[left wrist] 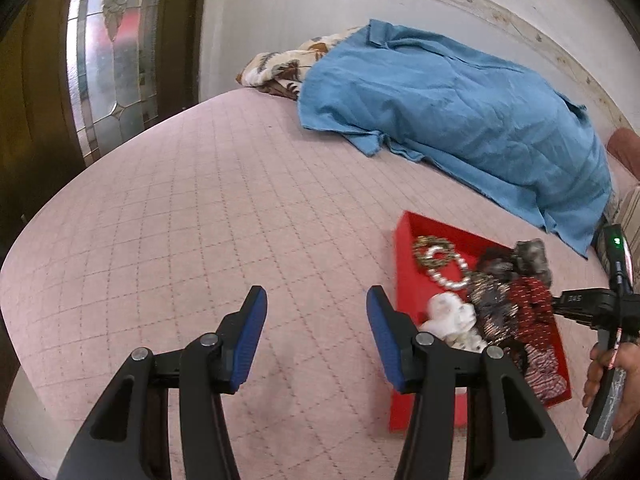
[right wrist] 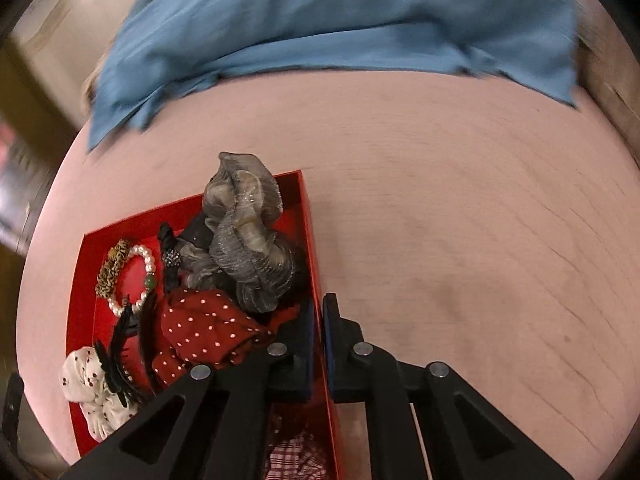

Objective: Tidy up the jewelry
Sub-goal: 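Lift both open tools away from the tray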

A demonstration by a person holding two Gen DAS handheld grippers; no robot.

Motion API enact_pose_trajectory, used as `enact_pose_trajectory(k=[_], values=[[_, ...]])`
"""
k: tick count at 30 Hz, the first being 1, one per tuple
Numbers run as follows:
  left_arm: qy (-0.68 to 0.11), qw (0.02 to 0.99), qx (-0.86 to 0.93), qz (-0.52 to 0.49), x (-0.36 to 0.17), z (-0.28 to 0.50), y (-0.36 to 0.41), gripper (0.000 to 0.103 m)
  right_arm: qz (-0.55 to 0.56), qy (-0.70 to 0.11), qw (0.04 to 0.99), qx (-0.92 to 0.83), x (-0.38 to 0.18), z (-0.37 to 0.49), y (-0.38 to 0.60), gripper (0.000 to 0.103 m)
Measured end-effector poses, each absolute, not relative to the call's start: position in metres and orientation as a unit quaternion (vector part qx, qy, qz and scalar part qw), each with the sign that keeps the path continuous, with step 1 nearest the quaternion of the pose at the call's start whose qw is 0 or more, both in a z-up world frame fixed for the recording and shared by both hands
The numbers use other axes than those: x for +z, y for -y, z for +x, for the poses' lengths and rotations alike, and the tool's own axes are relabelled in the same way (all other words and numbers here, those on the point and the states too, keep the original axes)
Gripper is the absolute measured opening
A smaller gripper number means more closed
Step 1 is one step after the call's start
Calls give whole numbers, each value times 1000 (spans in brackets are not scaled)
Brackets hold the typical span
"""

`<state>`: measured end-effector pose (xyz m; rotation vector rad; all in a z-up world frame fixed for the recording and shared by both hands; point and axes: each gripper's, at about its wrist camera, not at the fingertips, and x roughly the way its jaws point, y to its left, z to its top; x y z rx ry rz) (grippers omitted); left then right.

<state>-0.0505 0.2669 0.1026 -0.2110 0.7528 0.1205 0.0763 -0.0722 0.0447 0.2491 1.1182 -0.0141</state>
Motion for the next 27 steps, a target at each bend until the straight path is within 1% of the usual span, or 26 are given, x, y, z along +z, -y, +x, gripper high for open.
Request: enact_pose_trajectory(k=[5,7,9,10,11,12,13,14,17,18,19,23,27], values=[[-370,925,51,-75,102,-46,-244,51,117,-520,846,-13,45,62,85,3],[-368,927,52,-52,101,-48,-232,51,117,-516,849,-2,45,59,86,9],[-364,929,60,-32,101,-54,-224,53,129,-509,851,12,47,54,91,10],[-359,931,68,-17,103,-58,-218,58,135,-504,853,19,48,51,94,11],[-356,932,74,-11,104,-62,-215,60,137,-495,857,25,52,42,99,19],[-350,933,79,-7,107,-67,-212,64,134,-488,862,27,57,36,102,23],[-343,936,84,-6,110,-72,-209,67,129,-481,867,27,62,30,104,30],[-338,937,87,-5,113,-76,-207,69,125,-476,870,26,66,26,101,34],[-303,946,113,0,127,-98,-198,79,116,-458,881,30,79,3,108,39],[-293,949,121,3,132,-103,-195,87,114,-454,883,30,82,-6,110,41],[-278,951,135,14,138,-112,-188,93,112,-451,885,29,84,-15,111,41],[-239,955,162,63,157,-134,-164,97,106,-441,891,37,90,-52,113,42],[-232,962,124,71,169,-157,-143,97,91,-435,895,50,89,-88,104,42]])
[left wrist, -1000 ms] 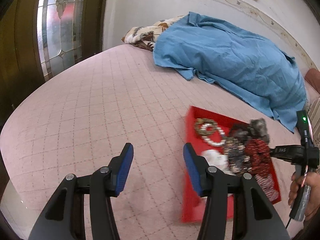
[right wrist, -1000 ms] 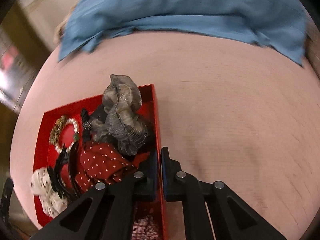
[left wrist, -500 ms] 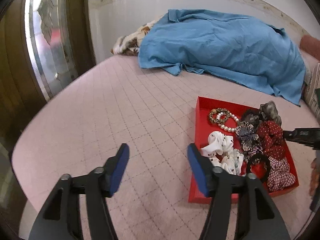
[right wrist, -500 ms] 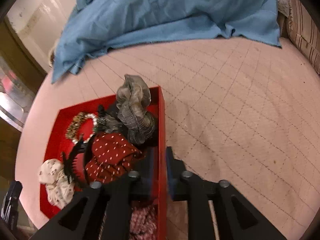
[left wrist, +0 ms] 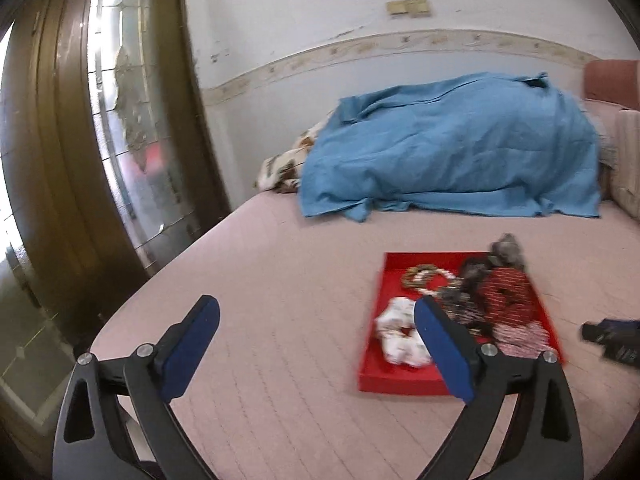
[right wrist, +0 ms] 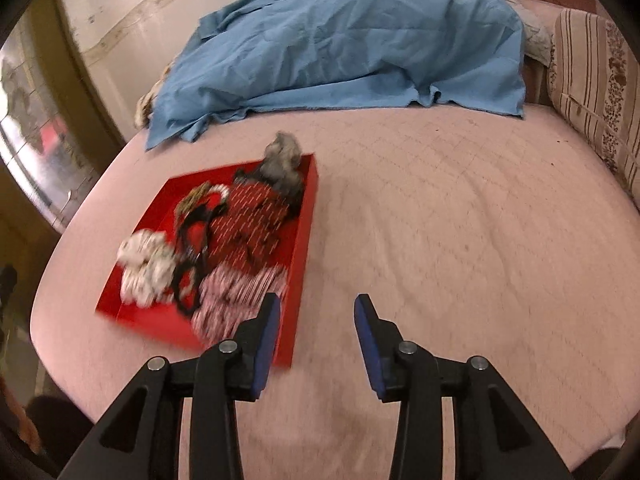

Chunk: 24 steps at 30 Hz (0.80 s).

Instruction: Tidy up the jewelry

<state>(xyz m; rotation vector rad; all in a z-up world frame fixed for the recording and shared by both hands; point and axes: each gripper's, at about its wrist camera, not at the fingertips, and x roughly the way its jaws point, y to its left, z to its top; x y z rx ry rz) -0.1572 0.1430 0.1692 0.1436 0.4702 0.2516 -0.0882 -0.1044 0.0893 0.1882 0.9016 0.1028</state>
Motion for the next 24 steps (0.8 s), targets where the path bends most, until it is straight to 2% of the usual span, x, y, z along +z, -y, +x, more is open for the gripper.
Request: enact_pose_trajectory(k=[8,14,24], values=[[-265,961,73,26,171,-188,-122,101,41,-400,914,46,96,-145,88,47],[-297,953,54,17,163,-199,-113,101,-5,-339,940,35,115,-178,78,53],[-315,948,33,11,161,-211,-102,101,-28,-292,956,23,130,-199,71,58]])
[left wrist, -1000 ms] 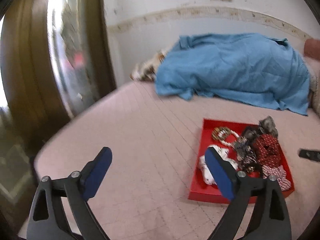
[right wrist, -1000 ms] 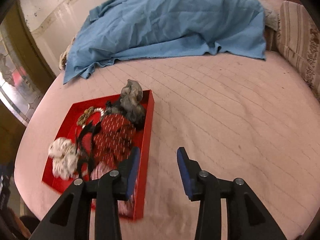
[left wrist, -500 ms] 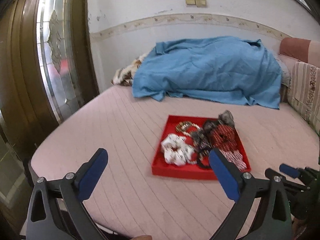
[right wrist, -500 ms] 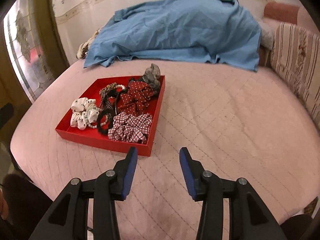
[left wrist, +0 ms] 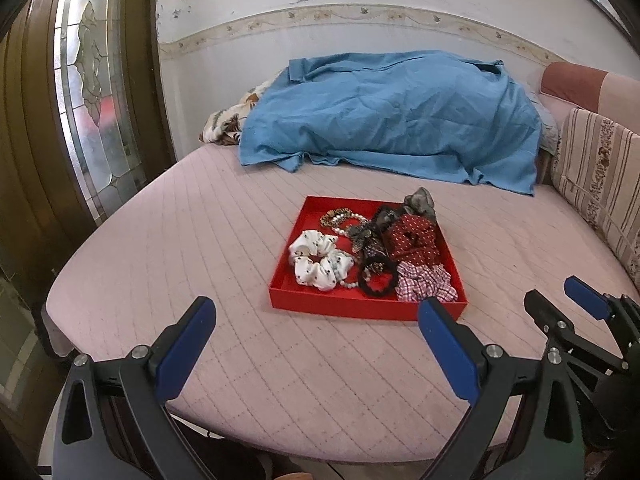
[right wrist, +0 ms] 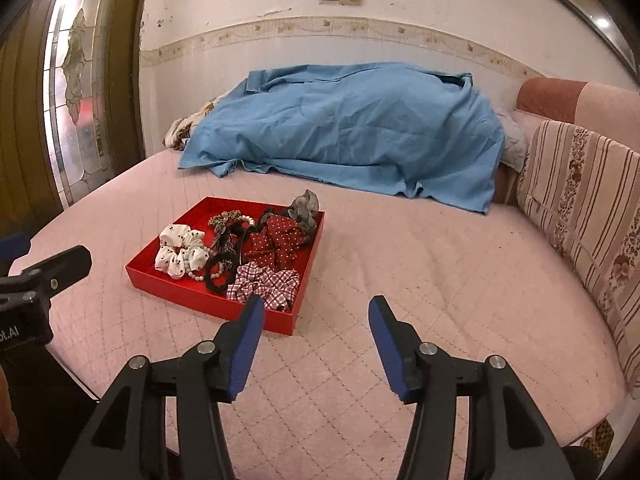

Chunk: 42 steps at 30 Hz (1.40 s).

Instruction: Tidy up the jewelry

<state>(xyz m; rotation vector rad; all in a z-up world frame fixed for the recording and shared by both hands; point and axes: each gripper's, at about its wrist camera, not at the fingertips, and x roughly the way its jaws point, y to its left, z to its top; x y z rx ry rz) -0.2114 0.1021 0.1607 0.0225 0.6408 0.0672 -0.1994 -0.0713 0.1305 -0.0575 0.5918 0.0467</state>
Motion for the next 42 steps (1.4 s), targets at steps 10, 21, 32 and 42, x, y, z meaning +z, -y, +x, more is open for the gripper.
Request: enact_pose_trajectory(k=[10,21,32,42], values=[[-329,944,23,17,157,-214,-97,101,-15,-295,955,12,129,-202,79,59],[-341,938,43,47,130,-183,-106,101,22,-358,930,75,130,-127,84,59],[-368,928,47,26,82,-158,-135,101,-11,-474,875,95,77,16,31,29],[-387,921,42,1,67,-144,-148,101,9,-531,838,126,41,60,-3,28]])
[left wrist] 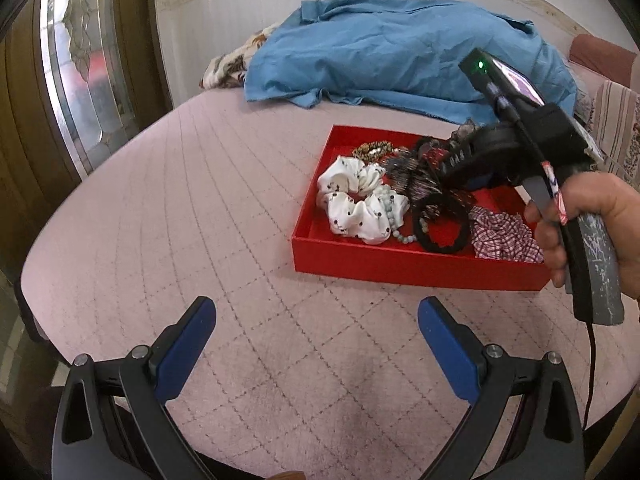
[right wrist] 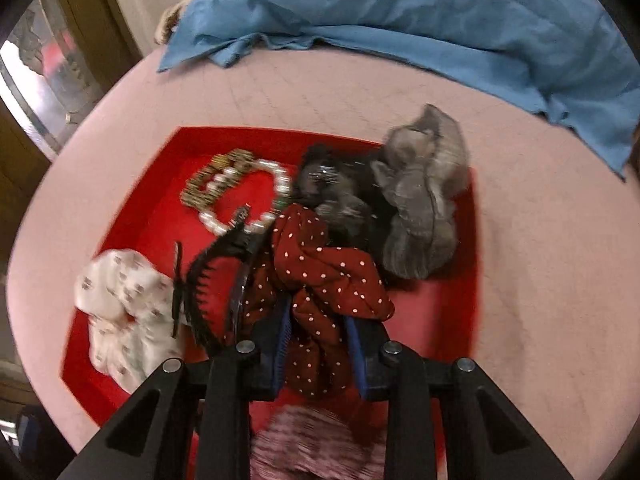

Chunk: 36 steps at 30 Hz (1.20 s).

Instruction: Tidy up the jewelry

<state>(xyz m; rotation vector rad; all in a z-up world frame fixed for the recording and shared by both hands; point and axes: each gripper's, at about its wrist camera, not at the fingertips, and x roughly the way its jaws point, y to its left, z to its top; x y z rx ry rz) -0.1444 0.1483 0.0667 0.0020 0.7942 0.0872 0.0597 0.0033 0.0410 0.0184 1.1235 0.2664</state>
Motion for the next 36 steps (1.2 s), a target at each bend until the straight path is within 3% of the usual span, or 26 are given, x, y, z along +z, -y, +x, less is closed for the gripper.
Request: enact_pose_trajectory(k=[6,14,25,31,36], values=[[-395,918,43,-13,64,-143,-152,101,29,-531,829,175,52,53,-2,28],[-403,915,30,-13,58,-136,-149,101,36,-469,873,128,106,66,48,29],[-417,908,29,-29,51,-131,-155,101,26,-528,845,86,62,98,33,29],[-421,906,24,-26,49,-129,-152,101,40,-473,873,116,90,68,26,29],[-421,906,27,-27,49,-130,-154,101,-5,-499,854,150,67,62,-8,29]])
